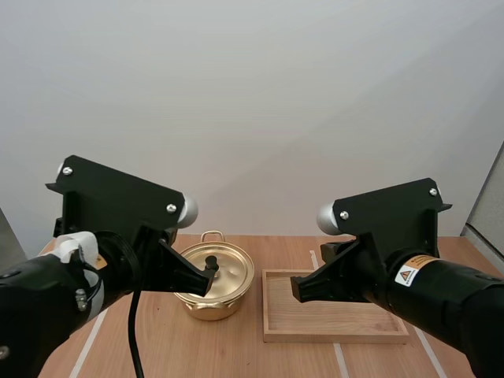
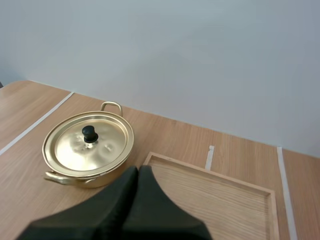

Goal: Open the lid, put the grape in the pot, and close it

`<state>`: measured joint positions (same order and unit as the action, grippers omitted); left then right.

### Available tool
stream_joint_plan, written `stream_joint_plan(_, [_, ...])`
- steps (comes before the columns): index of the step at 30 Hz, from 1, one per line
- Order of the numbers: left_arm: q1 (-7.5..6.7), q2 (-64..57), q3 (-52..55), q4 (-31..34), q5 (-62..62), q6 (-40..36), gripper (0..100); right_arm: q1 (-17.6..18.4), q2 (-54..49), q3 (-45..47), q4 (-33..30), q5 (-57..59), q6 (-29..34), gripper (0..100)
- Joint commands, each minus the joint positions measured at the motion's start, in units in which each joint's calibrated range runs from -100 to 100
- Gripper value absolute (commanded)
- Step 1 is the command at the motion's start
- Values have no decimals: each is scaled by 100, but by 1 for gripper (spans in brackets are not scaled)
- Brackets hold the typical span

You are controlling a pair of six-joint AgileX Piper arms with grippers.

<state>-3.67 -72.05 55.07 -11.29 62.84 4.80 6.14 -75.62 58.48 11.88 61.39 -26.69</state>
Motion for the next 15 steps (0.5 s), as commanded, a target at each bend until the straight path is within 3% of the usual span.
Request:
stream_joint_plan(1, [88, -270, 19, -79, -556, -286, 0, -19, -337, 81, -102, -472, 26, 0])
stream_joint_plan(9, [123, -1111, 64, -79, -1750, -633, 0, -73, -1059, 96, -102, -1642, 246, 0])
stream_joint_plan(15, [282, -1595, 439, -79, -2437, -665, 0, -365, -1276, 96, -90, -2117, 255, 0])
